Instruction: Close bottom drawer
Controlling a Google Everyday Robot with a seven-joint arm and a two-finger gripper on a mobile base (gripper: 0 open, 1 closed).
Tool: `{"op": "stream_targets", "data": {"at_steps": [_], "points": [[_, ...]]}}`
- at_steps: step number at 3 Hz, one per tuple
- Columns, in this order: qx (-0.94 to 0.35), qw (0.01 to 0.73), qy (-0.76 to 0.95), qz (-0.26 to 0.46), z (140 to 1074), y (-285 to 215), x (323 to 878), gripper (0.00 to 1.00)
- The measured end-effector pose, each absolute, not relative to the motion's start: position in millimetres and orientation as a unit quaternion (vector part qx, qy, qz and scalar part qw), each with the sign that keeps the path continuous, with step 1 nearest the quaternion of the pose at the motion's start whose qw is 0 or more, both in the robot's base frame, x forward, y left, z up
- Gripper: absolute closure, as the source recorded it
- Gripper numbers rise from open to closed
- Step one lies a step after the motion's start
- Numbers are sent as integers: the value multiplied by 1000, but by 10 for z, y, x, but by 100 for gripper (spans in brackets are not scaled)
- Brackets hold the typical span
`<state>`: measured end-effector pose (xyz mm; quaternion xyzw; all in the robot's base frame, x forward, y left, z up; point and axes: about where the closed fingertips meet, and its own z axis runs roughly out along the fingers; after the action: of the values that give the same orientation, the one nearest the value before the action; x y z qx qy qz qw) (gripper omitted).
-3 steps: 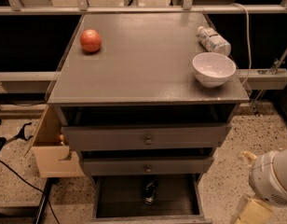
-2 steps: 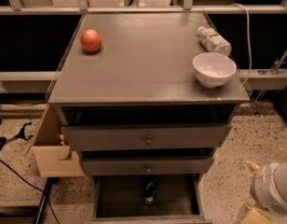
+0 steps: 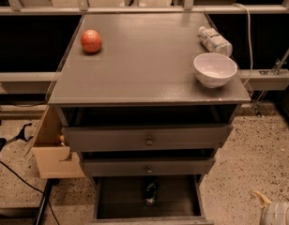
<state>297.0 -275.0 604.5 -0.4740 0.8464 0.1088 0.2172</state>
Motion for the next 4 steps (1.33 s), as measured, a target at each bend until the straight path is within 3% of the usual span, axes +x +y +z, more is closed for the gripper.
{"op": "stream_targets", "data": {"at_steps": [2, 4], "points": [[-492, 220, 835, 113, 5889, -2762, 2928, 0], [-525, 228, 818, 62, 5192, -2805, 3084, 0]]}}
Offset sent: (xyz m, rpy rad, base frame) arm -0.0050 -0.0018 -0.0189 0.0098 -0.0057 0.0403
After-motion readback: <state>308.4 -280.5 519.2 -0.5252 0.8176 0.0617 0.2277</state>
